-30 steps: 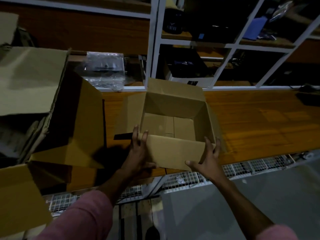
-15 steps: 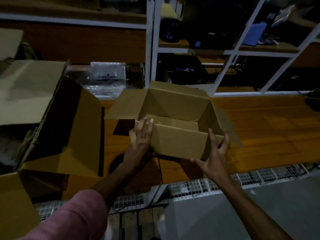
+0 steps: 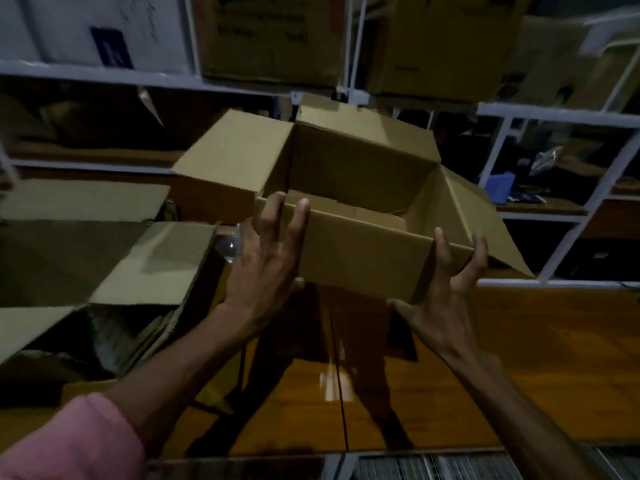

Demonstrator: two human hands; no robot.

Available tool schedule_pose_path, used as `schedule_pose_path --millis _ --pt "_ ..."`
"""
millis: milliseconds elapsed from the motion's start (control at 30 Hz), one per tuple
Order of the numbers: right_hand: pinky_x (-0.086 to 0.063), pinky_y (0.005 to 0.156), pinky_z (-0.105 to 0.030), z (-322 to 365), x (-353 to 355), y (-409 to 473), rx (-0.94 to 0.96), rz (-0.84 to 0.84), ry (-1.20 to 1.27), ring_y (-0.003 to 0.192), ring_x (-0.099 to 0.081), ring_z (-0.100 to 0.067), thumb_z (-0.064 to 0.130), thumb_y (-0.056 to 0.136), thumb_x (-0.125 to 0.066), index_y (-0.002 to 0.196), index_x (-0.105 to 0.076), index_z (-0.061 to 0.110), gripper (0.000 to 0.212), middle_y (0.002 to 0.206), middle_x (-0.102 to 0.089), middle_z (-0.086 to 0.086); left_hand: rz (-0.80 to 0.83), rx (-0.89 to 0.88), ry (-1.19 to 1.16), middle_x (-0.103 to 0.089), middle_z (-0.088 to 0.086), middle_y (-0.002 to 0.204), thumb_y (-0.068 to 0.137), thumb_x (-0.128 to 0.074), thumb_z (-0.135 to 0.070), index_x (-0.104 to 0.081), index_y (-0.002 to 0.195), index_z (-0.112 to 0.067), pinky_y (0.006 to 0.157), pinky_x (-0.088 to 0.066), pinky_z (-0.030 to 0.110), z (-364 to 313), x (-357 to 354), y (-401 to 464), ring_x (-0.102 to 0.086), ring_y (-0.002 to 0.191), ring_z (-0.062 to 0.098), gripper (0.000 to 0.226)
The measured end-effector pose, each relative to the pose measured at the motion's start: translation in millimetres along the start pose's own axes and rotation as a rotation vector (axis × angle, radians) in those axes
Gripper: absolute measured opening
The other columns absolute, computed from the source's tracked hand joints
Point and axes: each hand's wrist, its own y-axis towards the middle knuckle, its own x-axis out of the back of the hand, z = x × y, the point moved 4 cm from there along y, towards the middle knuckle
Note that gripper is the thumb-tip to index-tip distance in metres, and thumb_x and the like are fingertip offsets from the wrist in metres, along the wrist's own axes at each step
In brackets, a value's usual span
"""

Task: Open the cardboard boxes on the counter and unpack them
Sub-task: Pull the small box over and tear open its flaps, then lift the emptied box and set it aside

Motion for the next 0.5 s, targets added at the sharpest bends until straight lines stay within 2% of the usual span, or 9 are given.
schedule_pose_path --millis 67,133,300,500 --pt "-0.043 0.099 -0.058 33.9 1.3 13.0 0.044 -0.022 0.027 0.149 -0.001 -0.043 0.026 0.054 -0.1 0.157 -0.011 0.037 0.136 0.162 0.018 -0.02 -0.029 0.011 0.03 -0.003 0.014 0.16 0.06 -0.095 -0.028 -0.009 0.158 -0.027 0.074 -0.057 0.067 20.9 30.6 0.0 -0.034 0.128 0.058 0.13" --pt "-0.05 0.093 -0.056 69.0 -1.7 23.1 0.093 -0.03 0.032 0.142 -0.01 -0.036 0.027 0.055 -0.1 0.156 -0.017 0.031 0.131 0.161 0.01 -0.027 -0.051 0.037 0.057 -0.003 0.014 0.16 0.058 -0.095 -0.025 -0.011 0.158 -0.027 0.073 -0.057 0.065 45.2 59.4 -5.1 -0.034 0.128 0.057 0.131" --pt "-0.05 0.097 -0.057 161.0 -37.2 44.9 0.183 0.055 0.087 0.146 -0.016 -0.052 0.031 0.057 -0.098 0.154 -0.01 0.041 0.131 0.162 0.017 -0.018 -0.057 0.143 0.13 -0.008 0.017 0.161 0.053 -0.098 -0.028 -0.015 0.157 -0.026 0.072 -0.058 0.061 122.1 125.2 -32.8 -0.037 0.125 0.054 0.133" --pt "-0.051 0.097 -0.061 300.6 -113.6 47.9 0.243 0.137 0.114 0.144 -0.017 -0.052 0.038 0.058 -0.097 0.153 -0.009 0.044 0.13 0.162 0.017 -0.013 -0.032 0.26 0.219 -0.011 0.016 0.161 0.05 -0.099 -0.03 -0.014 0.156 -0.027 0.066 -0.058 0.06 251.4 192.8 -90.8 -0.039 0.123 0.055 0.136"
